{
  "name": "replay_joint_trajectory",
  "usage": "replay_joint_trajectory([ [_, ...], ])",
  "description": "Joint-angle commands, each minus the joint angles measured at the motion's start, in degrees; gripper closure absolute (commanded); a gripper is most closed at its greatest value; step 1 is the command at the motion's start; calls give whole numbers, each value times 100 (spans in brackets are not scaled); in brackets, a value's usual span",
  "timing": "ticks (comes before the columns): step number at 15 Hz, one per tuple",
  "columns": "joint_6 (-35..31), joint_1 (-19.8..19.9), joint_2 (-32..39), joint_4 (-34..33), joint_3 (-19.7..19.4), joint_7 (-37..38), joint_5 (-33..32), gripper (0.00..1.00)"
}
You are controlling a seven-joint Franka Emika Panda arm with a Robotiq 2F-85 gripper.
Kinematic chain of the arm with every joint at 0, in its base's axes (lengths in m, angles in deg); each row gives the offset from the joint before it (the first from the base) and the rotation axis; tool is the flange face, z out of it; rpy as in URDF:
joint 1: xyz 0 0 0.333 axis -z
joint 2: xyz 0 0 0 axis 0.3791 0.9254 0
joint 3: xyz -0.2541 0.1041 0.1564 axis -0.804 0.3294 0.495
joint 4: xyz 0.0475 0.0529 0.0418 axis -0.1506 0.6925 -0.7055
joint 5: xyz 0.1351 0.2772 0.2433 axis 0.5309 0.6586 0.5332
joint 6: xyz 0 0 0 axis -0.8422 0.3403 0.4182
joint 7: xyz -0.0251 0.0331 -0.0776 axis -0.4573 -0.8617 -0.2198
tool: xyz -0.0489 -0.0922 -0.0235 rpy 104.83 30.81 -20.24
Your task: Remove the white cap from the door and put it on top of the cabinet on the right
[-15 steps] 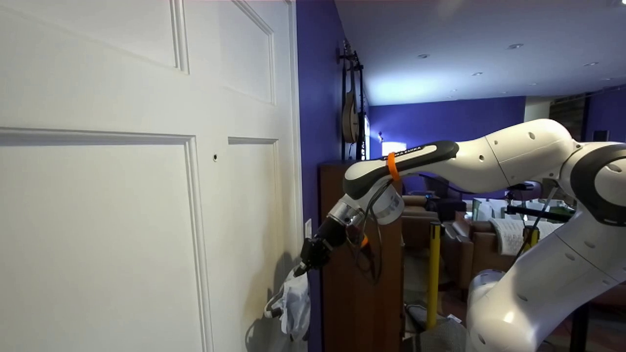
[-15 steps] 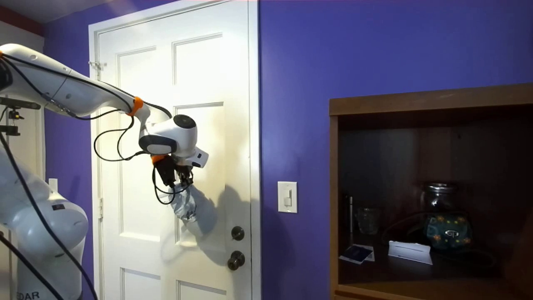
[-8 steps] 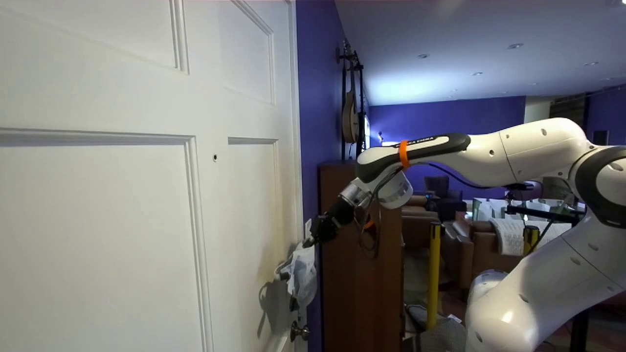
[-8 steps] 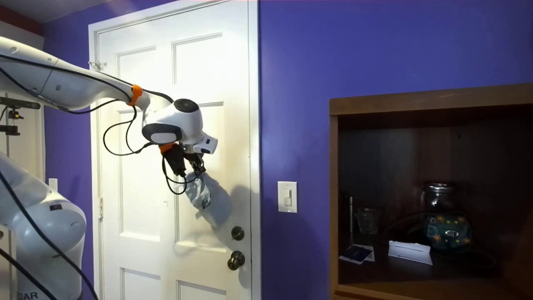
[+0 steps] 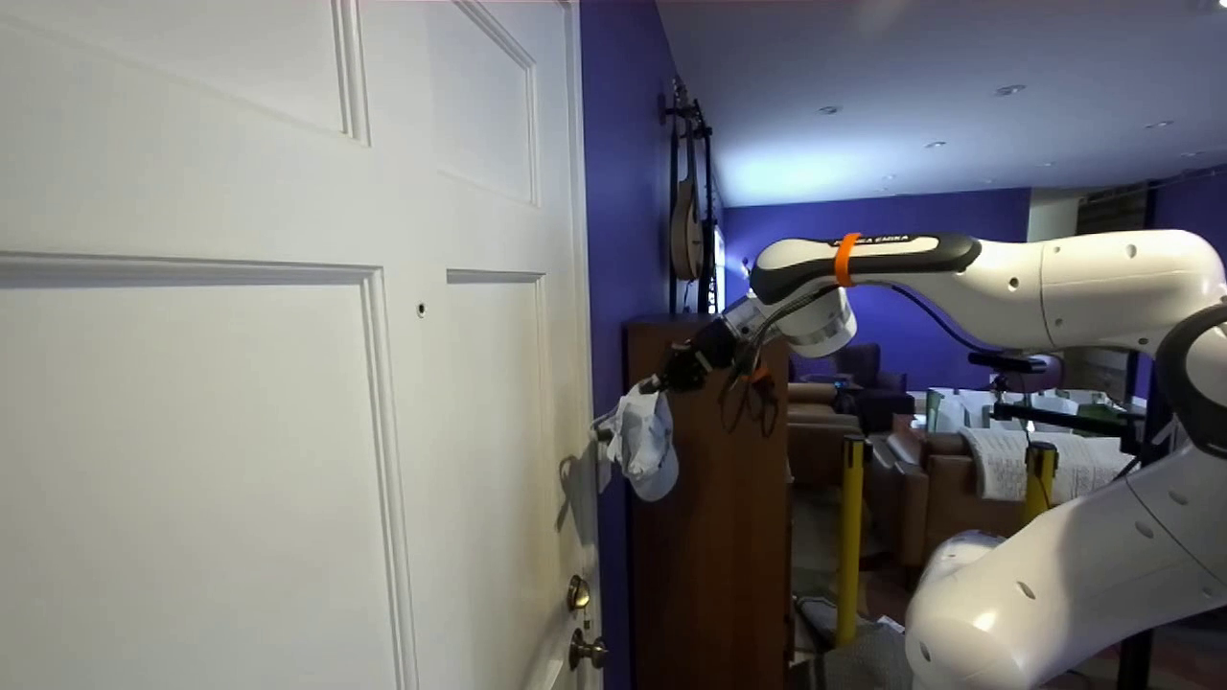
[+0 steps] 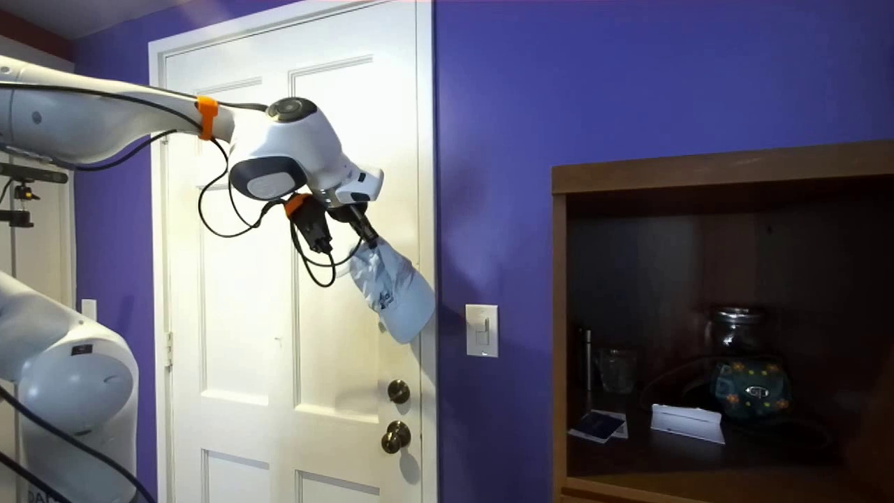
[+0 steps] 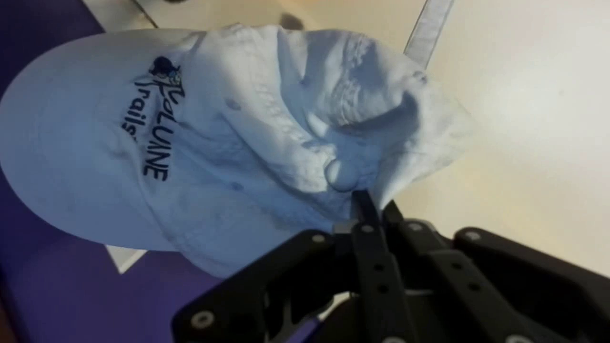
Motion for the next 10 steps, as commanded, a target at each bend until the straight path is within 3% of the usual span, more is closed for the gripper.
replay_joint_trajectory([
  [1,-646,7,-165,-259,-193,422,-129,99],
  [8,-1924,-65,97,-462,-534,819,-226,99],
  [10,-1824,-181,-54,-336,-635,743,-322,96],
])
